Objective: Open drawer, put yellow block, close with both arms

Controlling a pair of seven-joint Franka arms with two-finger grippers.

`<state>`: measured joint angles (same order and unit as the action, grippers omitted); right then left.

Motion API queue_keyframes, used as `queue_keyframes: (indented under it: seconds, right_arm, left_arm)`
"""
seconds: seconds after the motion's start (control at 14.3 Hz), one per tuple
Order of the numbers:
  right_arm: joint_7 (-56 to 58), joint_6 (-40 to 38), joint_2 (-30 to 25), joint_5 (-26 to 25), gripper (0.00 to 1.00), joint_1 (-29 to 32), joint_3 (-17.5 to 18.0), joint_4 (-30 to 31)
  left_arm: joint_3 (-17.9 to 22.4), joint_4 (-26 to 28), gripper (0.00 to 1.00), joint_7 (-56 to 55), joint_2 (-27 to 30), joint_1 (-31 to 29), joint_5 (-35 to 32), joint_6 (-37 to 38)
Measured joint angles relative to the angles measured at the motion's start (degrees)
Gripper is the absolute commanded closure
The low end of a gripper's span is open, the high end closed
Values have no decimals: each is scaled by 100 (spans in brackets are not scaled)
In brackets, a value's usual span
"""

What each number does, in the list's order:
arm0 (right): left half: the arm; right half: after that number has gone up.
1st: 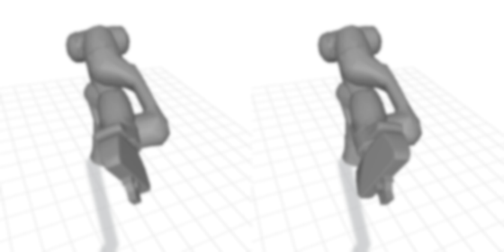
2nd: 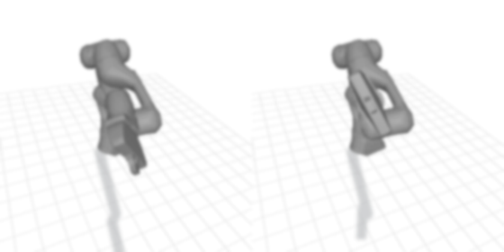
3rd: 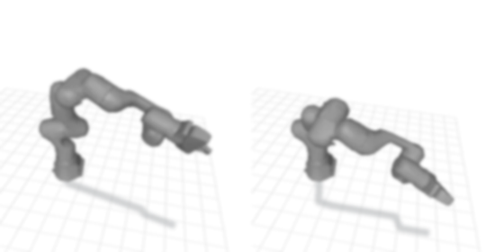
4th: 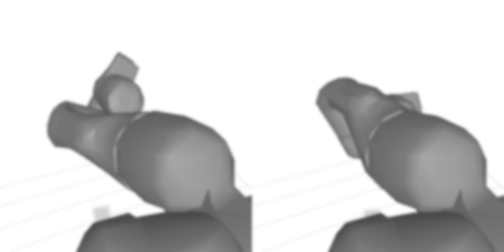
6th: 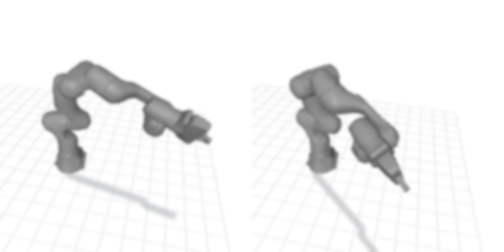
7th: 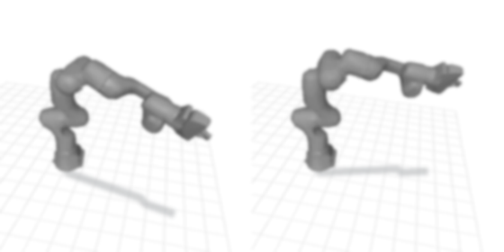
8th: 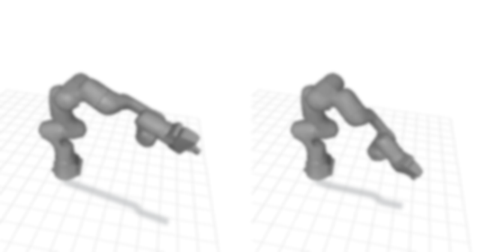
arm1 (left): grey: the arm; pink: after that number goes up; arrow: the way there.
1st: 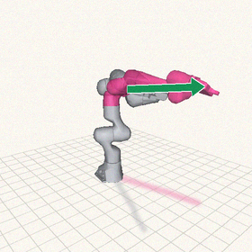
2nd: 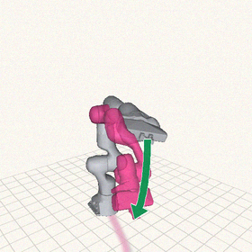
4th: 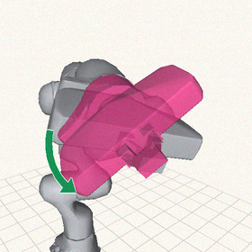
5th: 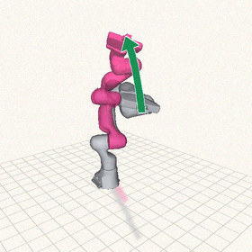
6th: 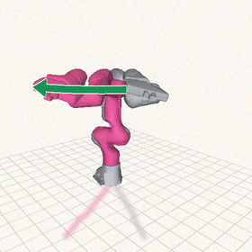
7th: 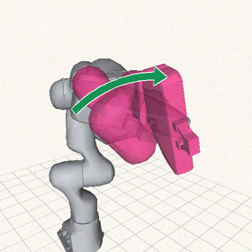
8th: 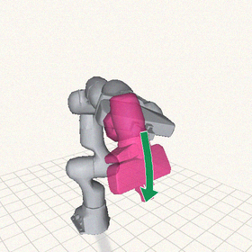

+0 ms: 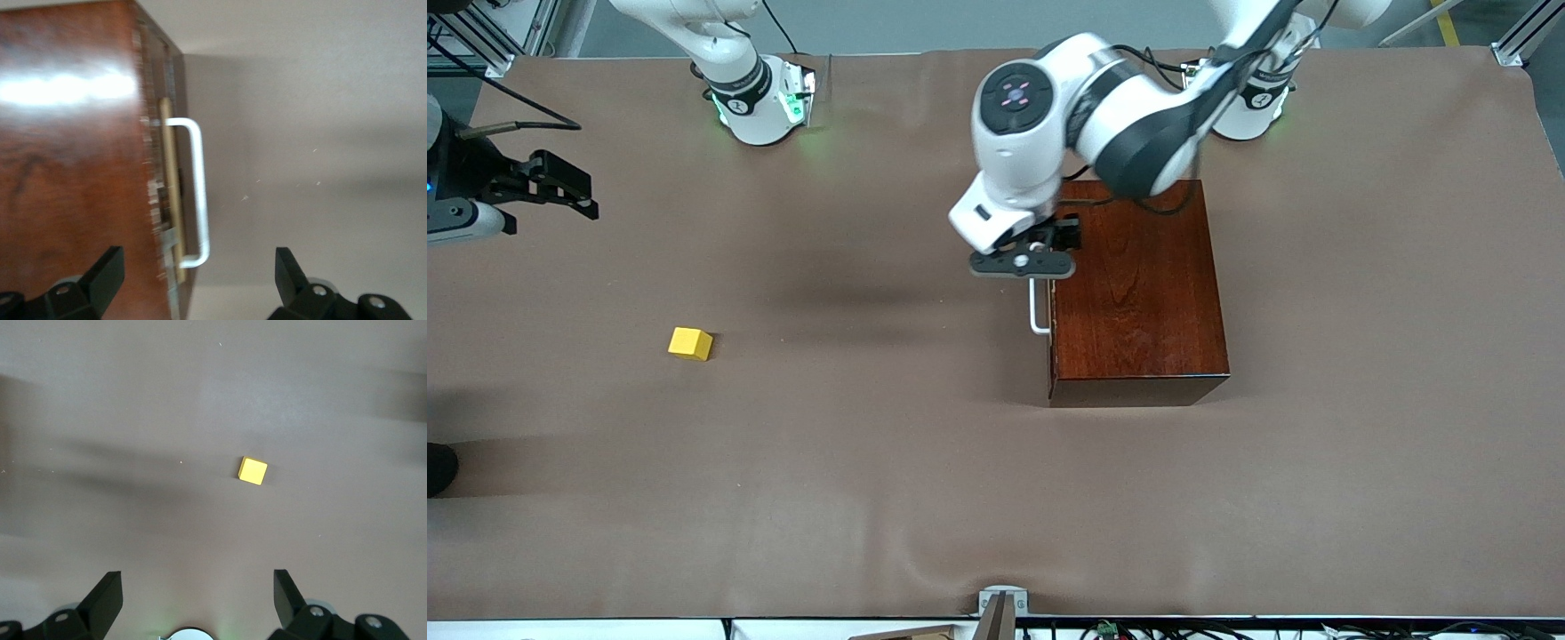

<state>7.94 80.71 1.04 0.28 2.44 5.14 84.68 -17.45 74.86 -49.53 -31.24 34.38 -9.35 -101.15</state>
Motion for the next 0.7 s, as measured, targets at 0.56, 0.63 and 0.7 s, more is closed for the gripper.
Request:
queue_keyframes:
  seconds: [0.56,0.63,0.7]
  right_arm:
    - [0,0,0,2,0,0,0,0]
    - [0,0,0,2,0,0,0,0]
    - [0,0,0,3,0,0,0,0]
  left_arm:
    - [1630,-95,0,-286,-823,1689,-19,-256]
    - [1640,-96,0,-327,-861,1686,-21,-254]
    - [1655,-96,0,-336,-882,1681,-29,-250]
